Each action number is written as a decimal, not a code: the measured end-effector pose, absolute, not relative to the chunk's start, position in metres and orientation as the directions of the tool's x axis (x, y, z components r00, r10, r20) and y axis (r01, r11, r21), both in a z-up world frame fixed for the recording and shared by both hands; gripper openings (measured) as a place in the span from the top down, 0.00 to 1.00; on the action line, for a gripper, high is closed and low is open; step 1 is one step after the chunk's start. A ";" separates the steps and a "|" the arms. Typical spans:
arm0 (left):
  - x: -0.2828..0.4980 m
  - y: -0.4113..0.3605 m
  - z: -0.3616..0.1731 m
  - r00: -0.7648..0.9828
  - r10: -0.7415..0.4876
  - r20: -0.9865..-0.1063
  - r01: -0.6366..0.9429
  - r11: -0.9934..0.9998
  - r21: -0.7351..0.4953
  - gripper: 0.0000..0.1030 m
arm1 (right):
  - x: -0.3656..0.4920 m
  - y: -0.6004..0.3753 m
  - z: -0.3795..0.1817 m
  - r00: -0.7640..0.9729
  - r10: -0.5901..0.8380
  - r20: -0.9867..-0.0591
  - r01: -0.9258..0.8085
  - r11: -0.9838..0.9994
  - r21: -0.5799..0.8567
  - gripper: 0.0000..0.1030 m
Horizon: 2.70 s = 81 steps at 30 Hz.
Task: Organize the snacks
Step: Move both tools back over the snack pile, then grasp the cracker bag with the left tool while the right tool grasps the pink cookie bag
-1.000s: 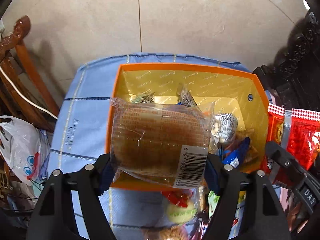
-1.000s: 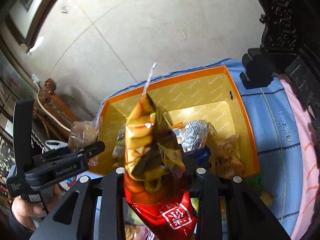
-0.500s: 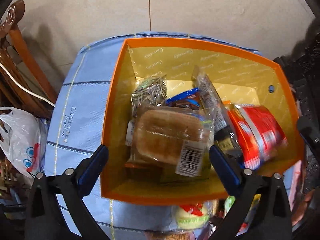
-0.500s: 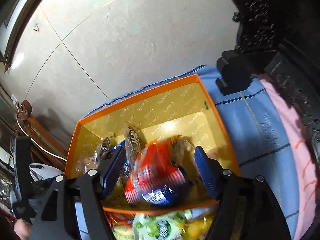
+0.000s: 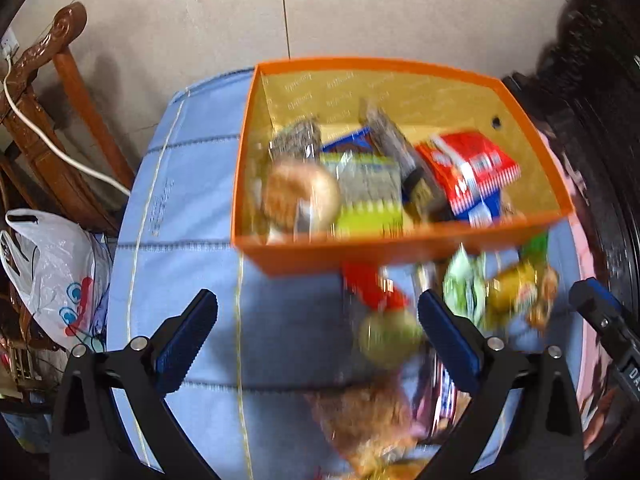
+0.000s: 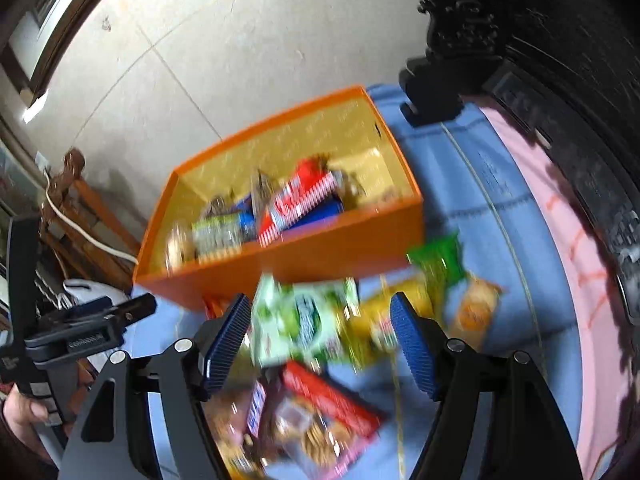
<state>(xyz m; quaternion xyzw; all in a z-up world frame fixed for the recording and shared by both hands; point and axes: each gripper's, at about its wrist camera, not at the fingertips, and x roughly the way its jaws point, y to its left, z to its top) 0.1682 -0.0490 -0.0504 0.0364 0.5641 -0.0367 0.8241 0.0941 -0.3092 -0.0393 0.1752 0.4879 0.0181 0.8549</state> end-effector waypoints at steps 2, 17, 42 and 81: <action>0.149 -0.046 -0.060 0.332 -0.032 -0.943 0.111 0.994 0.006 0.04 | 0.075 -0.307 -0.045 0.501 0.210 -0.839 0.135 0.939 0.316 0.29; 0.066 -0.026 -0.133 0.125 -0.039 -0.991 0.065 0.997 -0.031 0.04 | -0.018 -0.279 -0.102 0.335 0.249 -0.909 0.138 0.941 0.309 0.29; 0.117 -0.055 -0.176 0.032 -0.146 -0.989 -0.042 0.988 -0.147 0.04 | -0.047 -0.288 -0.103 0.328 0.218 -0.919 0.179 0.941 0.287 0.29; 0.091 -0.012 -0.167 0.015 -0.103 -0.995 -0.113 0.988 -0.104 0.31 | 0.053 -0.251 -0.115 0.227 0.240 -0.944 -0.161 0.965 0.206 0.61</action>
